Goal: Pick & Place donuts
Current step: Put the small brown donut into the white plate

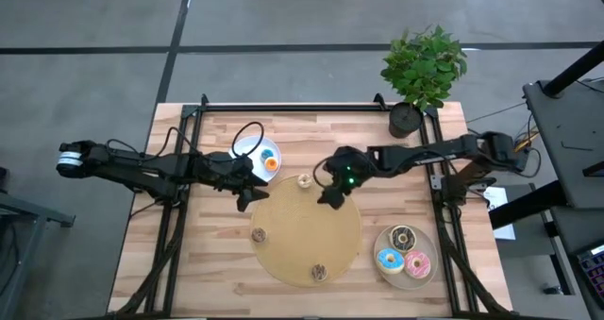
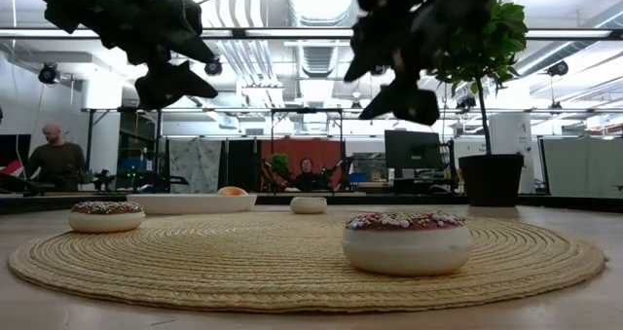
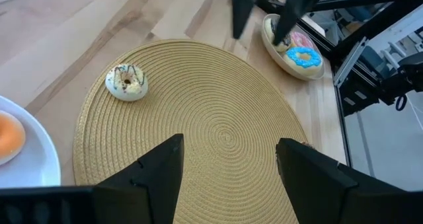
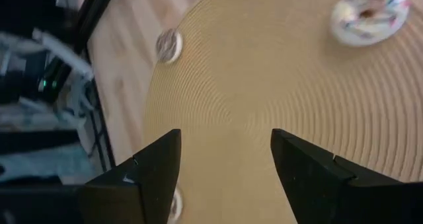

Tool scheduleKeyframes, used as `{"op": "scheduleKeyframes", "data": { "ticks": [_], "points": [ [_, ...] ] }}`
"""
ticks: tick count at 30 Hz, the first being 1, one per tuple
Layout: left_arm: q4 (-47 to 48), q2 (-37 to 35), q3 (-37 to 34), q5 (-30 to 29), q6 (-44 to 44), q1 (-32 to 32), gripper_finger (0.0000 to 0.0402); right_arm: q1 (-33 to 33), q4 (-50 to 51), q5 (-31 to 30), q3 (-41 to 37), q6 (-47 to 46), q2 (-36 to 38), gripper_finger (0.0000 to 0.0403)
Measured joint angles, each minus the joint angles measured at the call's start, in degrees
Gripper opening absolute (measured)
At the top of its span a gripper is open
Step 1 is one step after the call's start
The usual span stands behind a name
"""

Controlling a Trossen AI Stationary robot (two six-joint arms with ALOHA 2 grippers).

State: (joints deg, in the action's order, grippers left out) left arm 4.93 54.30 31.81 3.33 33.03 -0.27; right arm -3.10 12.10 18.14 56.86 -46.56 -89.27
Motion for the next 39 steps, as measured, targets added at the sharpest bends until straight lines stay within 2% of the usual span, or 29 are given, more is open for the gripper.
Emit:
{"op": "scheduleKeyframes", "data": {
  "ticks": [6, 20, 24, 31, 39],
  "points": [
    [-0.49, 0.0, 0.0, 0.0, 0.11, 0.0, 0.0213, 4.5, 0.0, 3.84, 0.02, 0.26, 1.09, 0.0226],
    [-0.48, 0.0, 0.0, -0.02, 0.18, 0.0, 0.0213, 15.57, -1.03, 3.99, 0.02, 6.16, -3.13, 0.0226],
    [-0.69, 0.0, 0.0, -0.02, 0.18, 0.0, 0.0213, 17.55, -3.68, 3.97, 0.02, 2.76, -5.47, 0.0226],
    [-0.88, 0.0, 0.0, 0.0, 0.22, -0.04, 0.0213, 20.12, -15.97, 3.85, 0.05, -6.4, -10.71, 0.0226],
    [-0.87, 0.0, 0.0, 0.3, 0.22, -0.04, 0.0213, 21.29, -16.01, 3.82, 0.04, -15.95, -14.38, 0.0226]
  ]
}}
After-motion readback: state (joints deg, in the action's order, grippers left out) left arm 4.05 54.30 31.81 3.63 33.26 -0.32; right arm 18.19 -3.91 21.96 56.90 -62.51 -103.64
